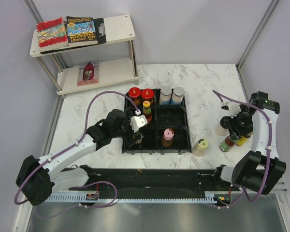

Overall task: Organize the condiment bottles
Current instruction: Pick up the bottle from the corner of the board.

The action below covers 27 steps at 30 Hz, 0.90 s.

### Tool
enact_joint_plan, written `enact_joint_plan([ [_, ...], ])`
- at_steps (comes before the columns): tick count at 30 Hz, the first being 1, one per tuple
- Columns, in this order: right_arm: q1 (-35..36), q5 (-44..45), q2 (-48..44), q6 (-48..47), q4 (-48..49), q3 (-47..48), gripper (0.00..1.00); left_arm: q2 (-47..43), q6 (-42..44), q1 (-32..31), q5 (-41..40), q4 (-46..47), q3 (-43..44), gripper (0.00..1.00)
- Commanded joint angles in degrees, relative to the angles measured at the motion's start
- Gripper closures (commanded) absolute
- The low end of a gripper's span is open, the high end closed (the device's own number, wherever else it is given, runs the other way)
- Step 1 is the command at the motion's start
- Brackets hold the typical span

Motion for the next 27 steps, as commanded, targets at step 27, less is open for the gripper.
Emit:
enact_joint_plan([
  [27,14.7,1.2,-3.4,8.9,-7.1,13.1,1.00,-7.8,4.1,6.4,4.5,-5.0,7.6,0.01],
])
